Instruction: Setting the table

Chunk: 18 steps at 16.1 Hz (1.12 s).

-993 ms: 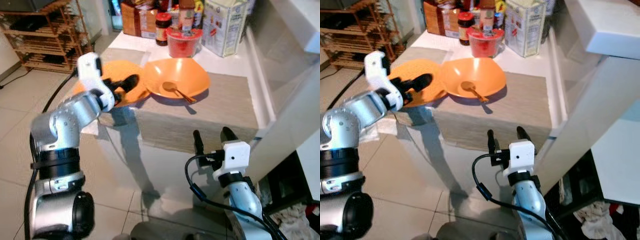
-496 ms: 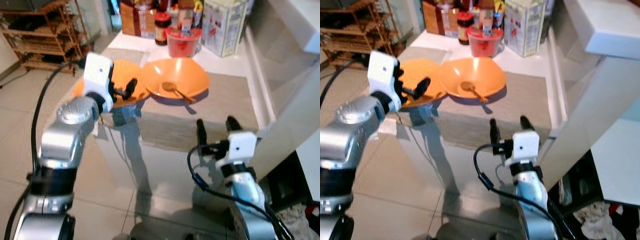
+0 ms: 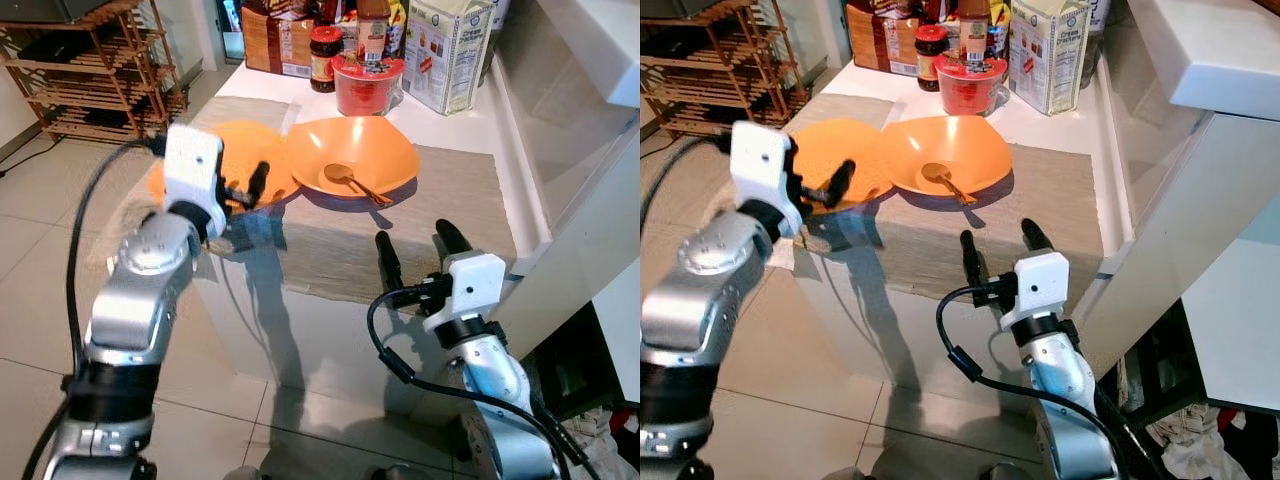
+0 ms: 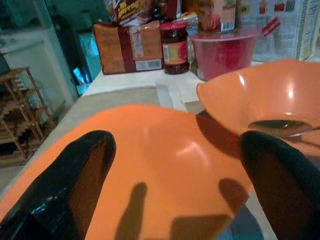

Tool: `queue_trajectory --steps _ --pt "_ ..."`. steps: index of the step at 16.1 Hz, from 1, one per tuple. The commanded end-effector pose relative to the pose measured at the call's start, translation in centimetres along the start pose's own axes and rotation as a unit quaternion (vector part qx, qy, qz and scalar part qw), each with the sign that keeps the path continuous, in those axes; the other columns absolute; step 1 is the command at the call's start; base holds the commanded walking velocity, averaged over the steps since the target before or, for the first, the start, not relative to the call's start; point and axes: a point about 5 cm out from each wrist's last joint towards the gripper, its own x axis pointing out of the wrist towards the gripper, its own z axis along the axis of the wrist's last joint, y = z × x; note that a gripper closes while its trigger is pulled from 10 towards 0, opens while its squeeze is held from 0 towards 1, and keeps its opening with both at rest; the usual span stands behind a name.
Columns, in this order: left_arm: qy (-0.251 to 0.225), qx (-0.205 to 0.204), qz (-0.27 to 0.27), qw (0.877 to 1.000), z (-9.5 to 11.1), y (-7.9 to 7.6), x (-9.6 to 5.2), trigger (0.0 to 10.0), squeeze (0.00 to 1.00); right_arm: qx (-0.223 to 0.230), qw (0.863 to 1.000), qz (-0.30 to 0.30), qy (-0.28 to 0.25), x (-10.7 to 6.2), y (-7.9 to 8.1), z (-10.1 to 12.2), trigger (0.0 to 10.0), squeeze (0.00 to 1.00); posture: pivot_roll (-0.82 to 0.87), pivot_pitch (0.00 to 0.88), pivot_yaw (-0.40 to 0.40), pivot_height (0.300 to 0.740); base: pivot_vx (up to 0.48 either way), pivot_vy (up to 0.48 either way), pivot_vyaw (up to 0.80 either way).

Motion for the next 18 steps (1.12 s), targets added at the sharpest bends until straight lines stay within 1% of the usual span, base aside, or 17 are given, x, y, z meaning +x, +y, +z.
queue_trajectory --steps 1,2,4,8,12,15,18 --pt "-0.016 0.008 -0.002 1.0 0.5 -0.5 -0.2 10.0 0.0 0.004 1.0 0.014 -0.015 0.2 0.3 1.1 10.0 0.0 0.01 0.032 0.008 0.727 0.0 0.0 0.0" --pt "-0.016 0.008 -0.002 1.0 0.4 -0.6 -0.2 10.0 0.0 0.003 1.0 0.018 -0.019 0.3 0.3 1.4 10.0 0.0 0.01 0.033 0.007 0.727 0.0 0.0 0.0" --pt "-0.016 0.004 -0.003 1.0 0.4 -0.8 -0.1 10.0 0.0 0.008 0.999 0.022 -0.029 1.0 -0.1 2.3 10.0 0.0 0.0 0.034 0.005 0.727 0.0 0.0 0.0" --pt "-0.015 0.001 -0.002 1.0 0.3 -0.9 -0.1 10.0 0.0 0.005 0.999 0.028 -0.03 1.6 -0.9 3.0 10.0 0.0 0.0 0.034 -0.001 0.727 0.0 0.0 0.0" --pt "-0.016 0.0 -0.001 1.0 0.3 -1.0 -0.1 10.0 0.0 0.003 1.0 0.023 -0.02 2.1 -1.0 2.3 10.0 0.0 0.0 0.034 -0.001 0.727 0.0 0.0 0.0" --pt "-0.019 0.002 0.0 1.0 0.4 -0.9 0.1 10.0 0.0 0.007 1.0 0.02 -0.016 2.9 -1.0 1.8 10.0 0.0 0.01 0.026 0.006 0.727 0.0 0.0 0.0" --pt "-0.02 0.003 0.002 1.0 0.5 -0.8 0.1 10.0 0.0 0.018 1.0 0.019 -0.009 3.4 -0.6 1.0 10.0 0.0 0.01 0.022 0.005 0.727 0.0 0.0 0.0"
